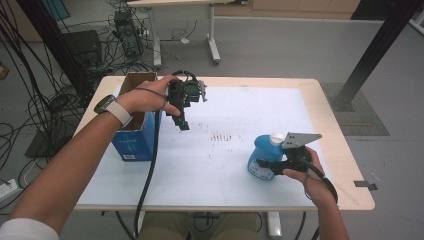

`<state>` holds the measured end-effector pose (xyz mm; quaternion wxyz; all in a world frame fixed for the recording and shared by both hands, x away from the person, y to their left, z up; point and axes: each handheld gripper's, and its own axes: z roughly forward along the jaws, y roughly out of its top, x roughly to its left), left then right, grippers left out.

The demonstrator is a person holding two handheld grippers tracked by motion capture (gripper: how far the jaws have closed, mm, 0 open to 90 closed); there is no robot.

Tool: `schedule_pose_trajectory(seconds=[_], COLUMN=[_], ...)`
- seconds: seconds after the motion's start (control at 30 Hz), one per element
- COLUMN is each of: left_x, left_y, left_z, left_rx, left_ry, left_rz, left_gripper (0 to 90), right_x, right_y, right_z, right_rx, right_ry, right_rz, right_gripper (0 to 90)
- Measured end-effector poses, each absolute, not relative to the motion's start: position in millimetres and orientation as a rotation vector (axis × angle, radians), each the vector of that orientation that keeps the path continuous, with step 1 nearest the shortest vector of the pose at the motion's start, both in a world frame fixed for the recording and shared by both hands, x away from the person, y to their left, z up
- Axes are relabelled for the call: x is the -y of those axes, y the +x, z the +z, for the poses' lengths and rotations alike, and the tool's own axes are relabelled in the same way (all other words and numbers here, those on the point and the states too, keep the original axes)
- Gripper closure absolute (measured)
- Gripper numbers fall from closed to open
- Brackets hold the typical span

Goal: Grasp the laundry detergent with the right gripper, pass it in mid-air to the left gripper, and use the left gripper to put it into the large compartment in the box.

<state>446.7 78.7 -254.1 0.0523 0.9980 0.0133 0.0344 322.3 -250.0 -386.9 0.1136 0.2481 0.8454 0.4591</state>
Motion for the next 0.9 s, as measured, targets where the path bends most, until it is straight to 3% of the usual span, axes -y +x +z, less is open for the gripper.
schedule_pose_trajectory(seconds=[0.9], left_x=[-77.5], left_y=[441.5], left_z=[-249.8], left_rx=[-0.042], left_ry=[3.022], left_rz=[0.129], left_gripper=[11.9], right_x=[250.7], right_y=[322.6], right_z=[-386.1], right_rx=[-2.482], right_ry=[0.724], right_rz=[1.345], right_gripper=[43.9])
